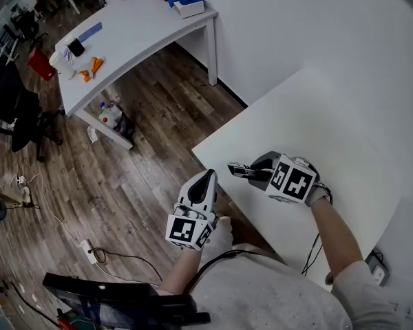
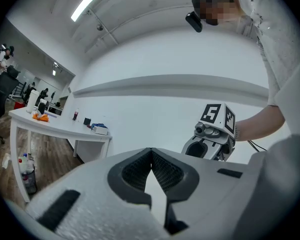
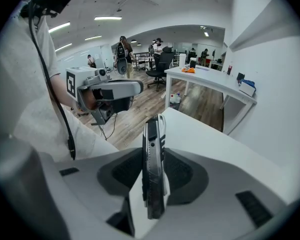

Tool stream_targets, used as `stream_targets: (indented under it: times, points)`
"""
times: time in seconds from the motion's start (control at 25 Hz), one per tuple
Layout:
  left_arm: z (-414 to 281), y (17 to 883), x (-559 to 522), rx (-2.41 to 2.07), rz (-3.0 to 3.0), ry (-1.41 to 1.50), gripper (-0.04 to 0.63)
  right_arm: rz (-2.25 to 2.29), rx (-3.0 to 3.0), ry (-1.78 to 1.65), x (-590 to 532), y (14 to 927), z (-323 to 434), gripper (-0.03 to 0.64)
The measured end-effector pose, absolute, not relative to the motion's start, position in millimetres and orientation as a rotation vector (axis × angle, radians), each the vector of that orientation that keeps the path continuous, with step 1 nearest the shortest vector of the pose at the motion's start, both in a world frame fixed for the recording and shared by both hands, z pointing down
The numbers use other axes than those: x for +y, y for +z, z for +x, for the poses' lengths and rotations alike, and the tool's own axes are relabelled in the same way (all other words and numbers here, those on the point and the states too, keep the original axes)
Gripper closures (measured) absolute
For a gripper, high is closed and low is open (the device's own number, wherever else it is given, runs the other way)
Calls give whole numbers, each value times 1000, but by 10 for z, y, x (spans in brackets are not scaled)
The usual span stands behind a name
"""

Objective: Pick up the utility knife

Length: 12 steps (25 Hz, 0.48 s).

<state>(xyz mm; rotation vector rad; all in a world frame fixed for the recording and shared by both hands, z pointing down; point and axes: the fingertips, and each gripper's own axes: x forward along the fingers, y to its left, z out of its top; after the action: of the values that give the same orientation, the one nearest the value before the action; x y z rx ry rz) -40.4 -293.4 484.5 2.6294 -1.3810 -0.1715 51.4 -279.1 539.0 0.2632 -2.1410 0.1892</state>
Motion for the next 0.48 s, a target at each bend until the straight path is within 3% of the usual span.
stream_targets:
  times: [0.48]
  points:
    - [-330, 4535, -2725, -1360, 2635, -188, 588, 530, -2297, 304, -2651, 4951, 616, 483]
